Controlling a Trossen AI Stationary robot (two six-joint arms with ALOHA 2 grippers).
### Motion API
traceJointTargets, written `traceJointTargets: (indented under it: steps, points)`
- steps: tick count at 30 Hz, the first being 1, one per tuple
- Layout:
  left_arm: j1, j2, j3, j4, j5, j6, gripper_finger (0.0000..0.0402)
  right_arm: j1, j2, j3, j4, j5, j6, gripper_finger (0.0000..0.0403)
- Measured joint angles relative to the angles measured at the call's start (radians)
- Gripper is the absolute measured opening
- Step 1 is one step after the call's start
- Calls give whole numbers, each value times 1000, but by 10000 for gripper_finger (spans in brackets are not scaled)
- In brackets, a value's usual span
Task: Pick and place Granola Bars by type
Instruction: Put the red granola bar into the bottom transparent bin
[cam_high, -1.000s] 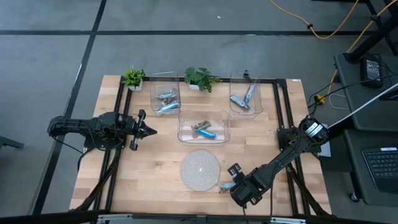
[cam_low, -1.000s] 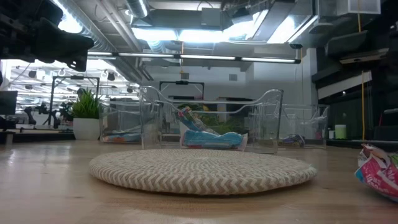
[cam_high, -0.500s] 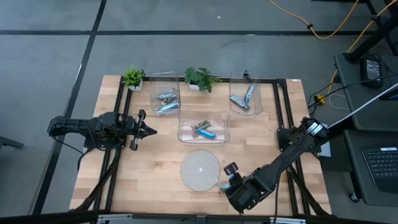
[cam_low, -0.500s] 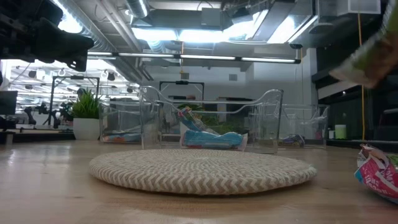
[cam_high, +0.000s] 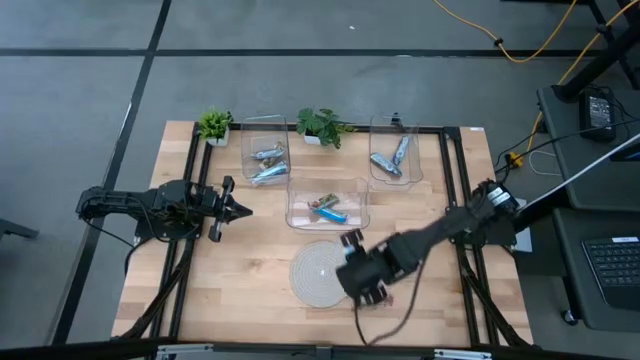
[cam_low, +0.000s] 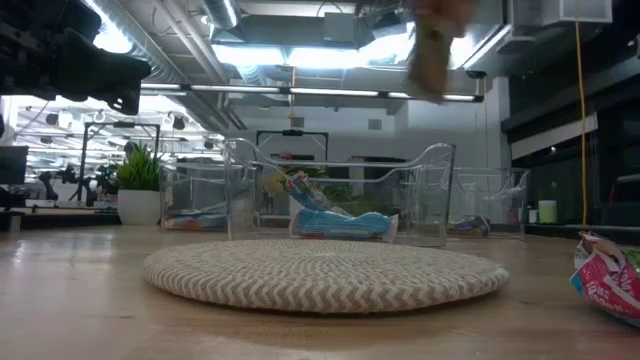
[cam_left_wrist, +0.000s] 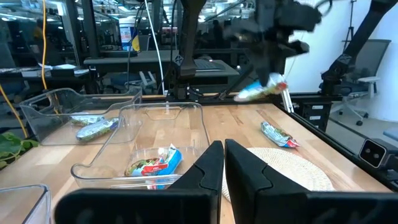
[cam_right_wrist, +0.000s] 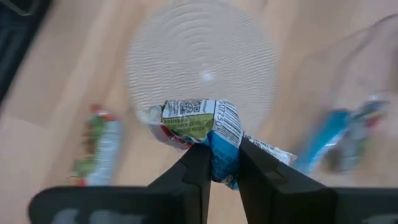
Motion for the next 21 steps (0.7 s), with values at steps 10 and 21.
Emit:
traceJointTargets:
  steps: [10,21]
  points:
    - [0,0,0,0,0,0,12,-192,-4,135,-1,-54,-187,69]
    - [0,0,0,0,0,0,12,-371,-4,134,-54,-149,-240,69]
